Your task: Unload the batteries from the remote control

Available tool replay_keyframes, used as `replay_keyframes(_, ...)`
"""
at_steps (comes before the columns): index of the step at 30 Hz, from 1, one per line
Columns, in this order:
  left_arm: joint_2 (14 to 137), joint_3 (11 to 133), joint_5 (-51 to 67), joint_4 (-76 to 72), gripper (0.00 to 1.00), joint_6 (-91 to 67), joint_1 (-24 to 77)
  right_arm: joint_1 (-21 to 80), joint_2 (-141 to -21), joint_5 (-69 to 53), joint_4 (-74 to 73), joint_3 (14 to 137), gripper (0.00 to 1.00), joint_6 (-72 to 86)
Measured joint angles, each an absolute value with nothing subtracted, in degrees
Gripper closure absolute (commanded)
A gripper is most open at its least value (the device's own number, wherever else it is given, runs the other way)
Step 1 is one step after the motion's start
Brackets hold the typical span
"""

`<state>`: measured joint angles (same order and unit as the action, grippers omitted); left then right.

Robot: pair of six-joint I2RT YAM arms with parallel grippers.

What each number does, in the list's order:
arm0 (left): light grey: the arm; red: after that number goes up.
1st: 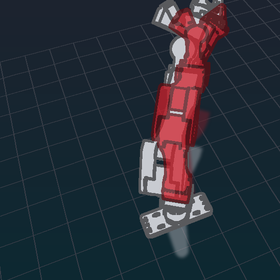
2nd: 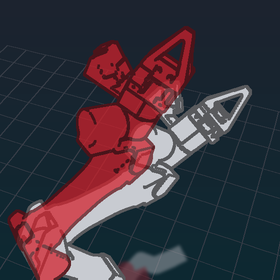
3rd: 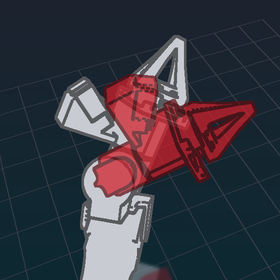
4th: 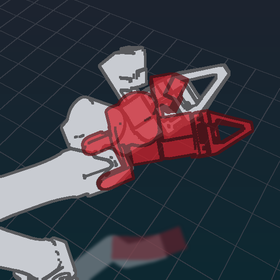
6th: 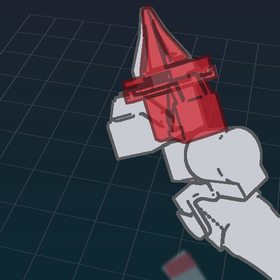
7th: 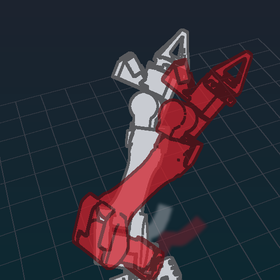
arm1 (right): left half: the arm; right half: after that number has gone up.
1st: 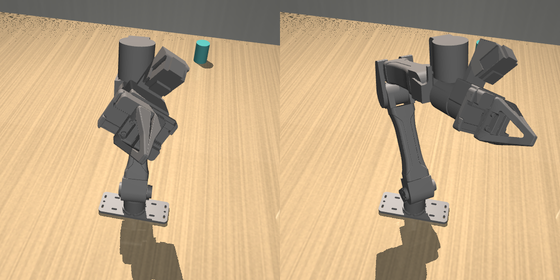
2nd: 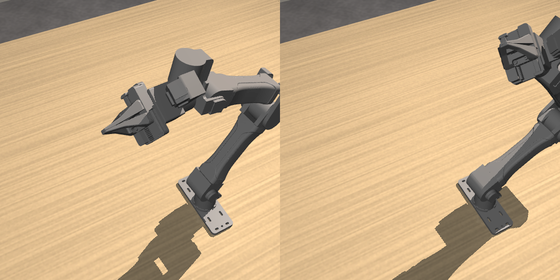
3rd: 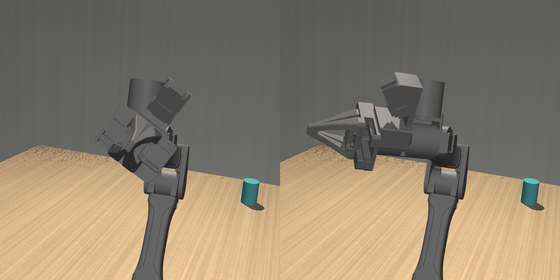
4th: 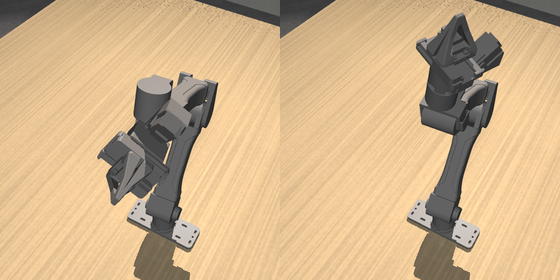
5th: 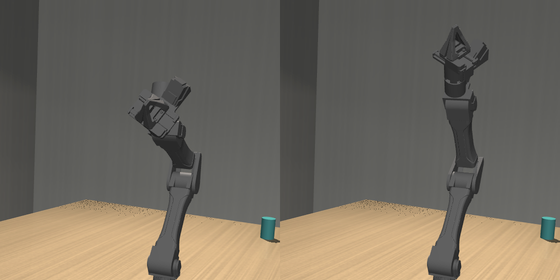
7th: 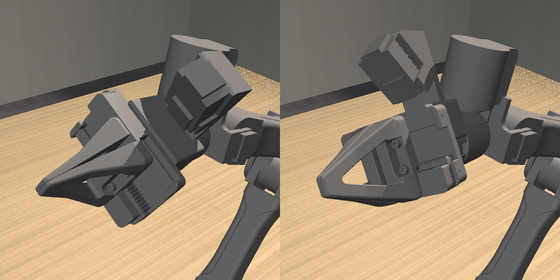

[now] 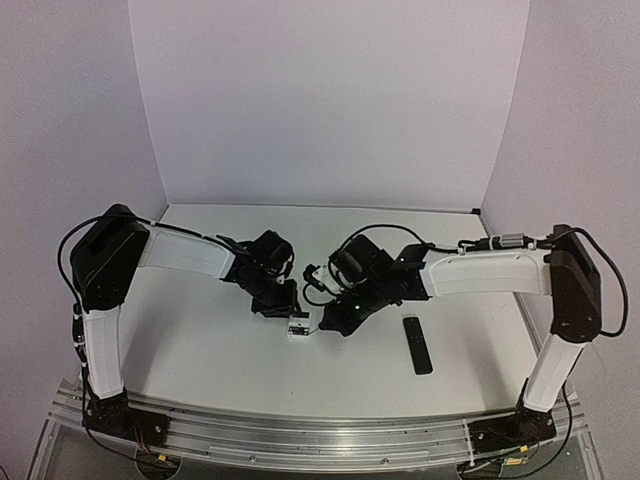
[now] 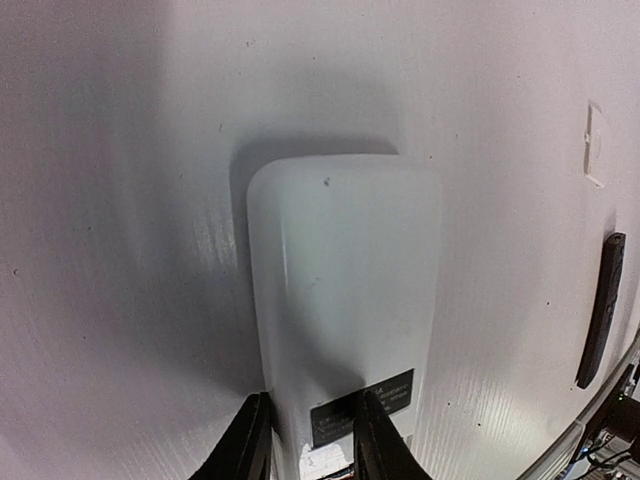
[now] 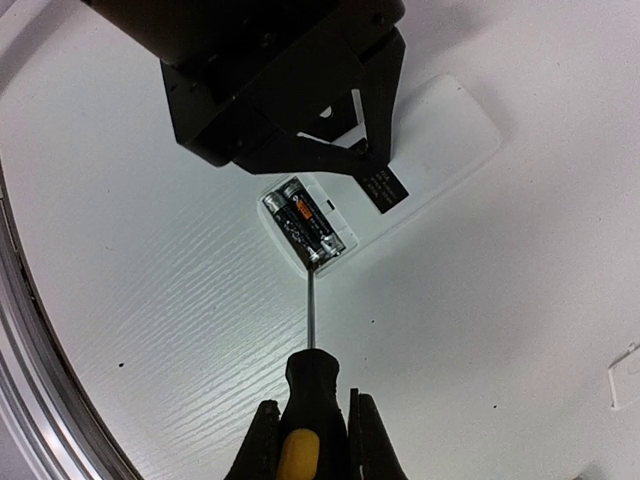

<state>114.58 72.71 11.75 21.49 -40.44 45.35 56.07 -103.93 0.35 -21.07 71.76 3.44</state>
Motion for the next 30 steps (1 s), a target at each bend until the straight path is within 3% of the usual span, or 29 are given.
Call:
replay_keyframes(13, 115.39, 73.52, 11.41, 22.44, 0.81, -41.91, 45.06, 58.60, -97.50, 4.30, 10.37, 48.83, 1.00, 2.71)
replay_keyframes(24, 115.46, 73.49, 10.96, 22.48, 0.85, -44.09, 45.06, 62.01, -99.69, 11.98, 32.23, 38.32, 1.00, 2.01)
replay_keyframes(30, 115.42, 73.38, 10.93, 22.48, 0.85, -45.06, 45.05, 62.57, -100.49, 12.55, 35.58, 37.28, 1.00, 2.67)
